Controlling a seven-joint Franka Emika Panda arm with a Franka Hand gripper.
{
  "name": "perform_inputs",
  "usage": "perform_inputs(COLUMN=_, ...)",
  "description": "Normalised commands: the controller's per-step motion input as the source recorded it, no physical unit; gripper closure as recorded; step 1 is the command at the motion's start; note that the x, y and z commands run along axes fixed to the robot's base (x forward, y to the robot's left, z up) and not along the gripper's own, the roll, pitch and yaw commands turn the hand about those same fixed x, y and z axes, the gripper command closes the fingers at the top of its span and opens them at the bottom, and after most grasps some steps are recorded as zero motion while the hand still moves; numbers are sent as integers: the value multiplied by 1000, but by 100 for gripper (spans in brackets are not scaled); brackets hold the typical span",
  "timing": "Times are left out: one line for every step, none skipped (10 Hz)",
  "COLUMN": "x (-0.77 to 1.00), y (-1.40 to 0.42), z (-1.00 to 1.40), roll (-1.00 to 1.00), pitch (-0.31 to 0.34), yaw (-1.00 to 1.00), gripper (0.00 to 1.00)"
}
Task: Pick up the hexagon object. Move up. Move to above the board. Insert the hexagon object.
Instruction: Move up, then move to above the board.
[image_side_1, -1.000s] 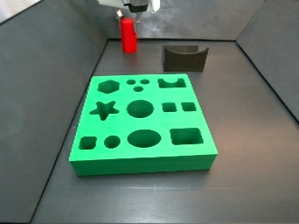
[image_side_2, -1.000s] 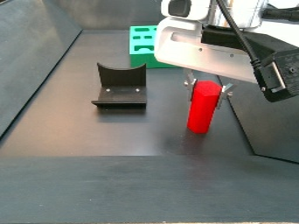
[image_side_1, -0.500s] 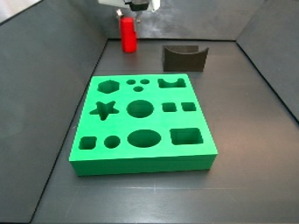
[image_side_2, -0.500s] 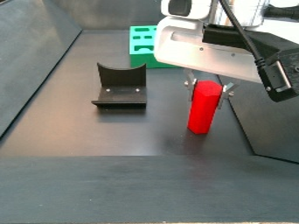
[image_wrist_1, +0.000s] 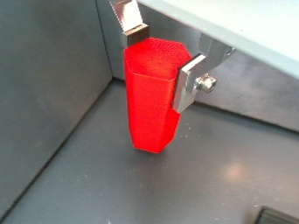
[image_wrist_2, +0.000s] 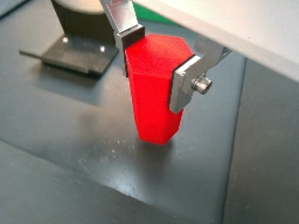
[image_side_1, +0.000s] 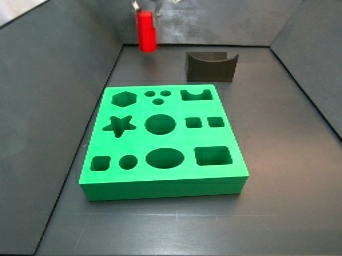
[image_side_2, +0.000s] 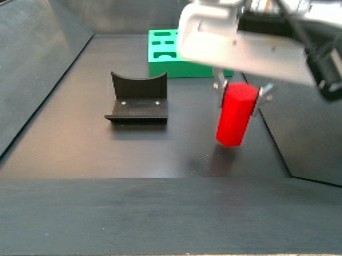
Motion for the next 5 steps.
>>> perform_inputs(x=-10, y=-6, z=466, roll=29, pitch=44, yaw=-20, gripper=100)
perform_inputs(x=-14, y=3, z=205, roll=54, pitch=58, yaw=-19, gripper=100)
perform_inputs(x=536, y=-54, z=1000, roll=1, pitch=-84, yaw=265, gripper=100)
perform_inputs(x=558, y=-60, z=1000, roll=1, pitch=-54, yaw=258, gripper=100)
perform_inputs(x=525, y=-56, z=1000, roll=-15, pitch=17, yaw=202, gripper=100)
